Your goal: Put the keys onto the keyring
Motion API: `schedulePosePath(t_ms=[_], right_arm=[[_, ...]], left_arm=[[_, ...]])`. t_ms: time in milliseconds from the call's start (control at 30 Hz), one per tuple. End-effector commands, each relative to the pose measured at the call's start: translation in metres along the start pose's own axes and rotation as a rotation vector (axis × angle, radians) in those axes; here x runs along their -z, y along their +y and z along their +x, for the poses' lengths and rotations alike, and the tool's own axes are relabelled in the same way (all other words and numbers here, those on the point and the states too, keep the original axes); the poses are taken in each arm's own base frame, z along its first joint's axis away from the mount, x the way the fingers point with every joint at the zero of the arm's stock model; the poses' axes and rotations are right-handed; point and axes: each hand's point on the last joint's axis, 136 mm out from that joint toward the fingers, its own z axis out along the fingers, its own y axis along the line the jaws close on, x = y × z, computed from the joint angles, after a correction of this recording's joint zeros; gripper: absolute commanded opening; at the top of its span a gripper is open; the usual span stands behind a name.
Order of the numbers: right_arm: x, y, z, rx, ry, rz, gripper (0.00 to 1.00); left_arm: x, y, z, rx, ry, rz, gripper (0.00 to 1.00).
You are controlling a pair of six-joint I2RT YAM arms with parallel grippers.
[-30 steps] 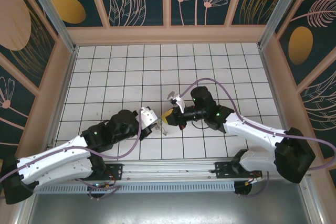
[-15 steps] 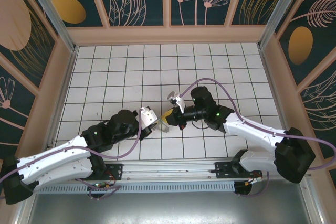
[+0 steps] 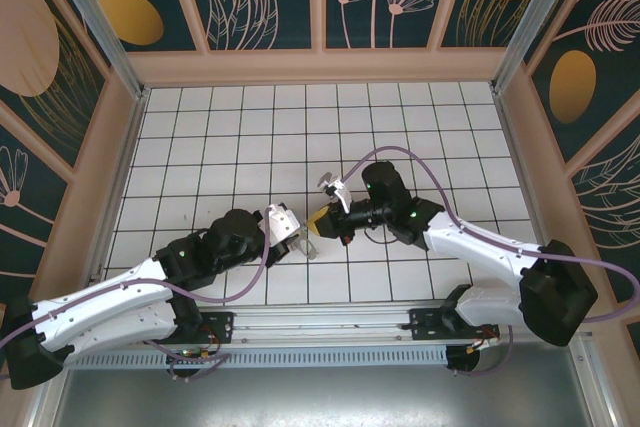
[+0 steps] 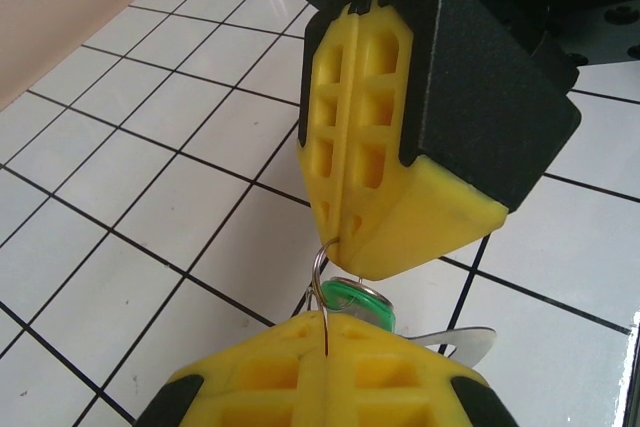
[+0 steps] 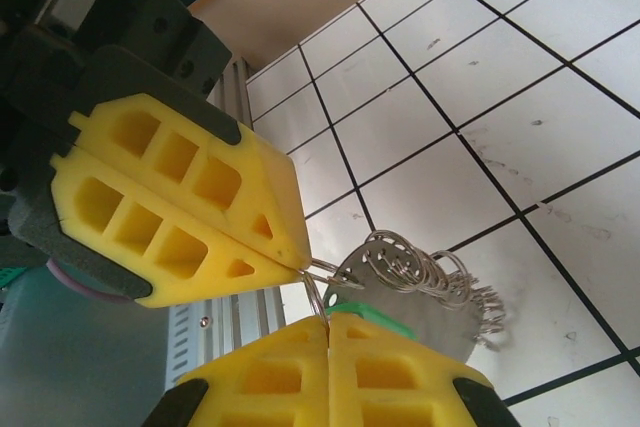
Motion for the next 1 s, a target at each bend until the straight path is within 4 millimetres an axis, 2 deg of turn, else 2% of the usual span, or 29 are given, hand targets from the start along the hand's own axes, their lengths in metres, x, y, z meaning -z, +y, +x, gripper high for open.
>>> schedulePosePath(t_ms=[0, 367, 700, 967], right_arm=[[0.002, 0.004, -0.015, -0.001, -0.021, -0.016, 0.0], [-0.002, -0.005, -0.008, -0.031, 0.016, 0.013, 0.0], [0.001, -0.002, -0.007, -0.029, 0.017, 0.009, 0.0], [0.007, 0.004, -0.016, -0.013, -0.02, 0.005, 0.0]], left_arm=[[0.005, -0.004, -0.024, -0.016, -0.073, 0.023, 0.0], [0.007, -0.005, -0.026, -0.02, -0.081, 0.025, 0.0], [0.007, -0.004, -0.027, -0.018, -0.083, 0.02, 0.0], [0.005, -0.001, -0.023, -0.018, -0.067, 0.0, 0.0]])
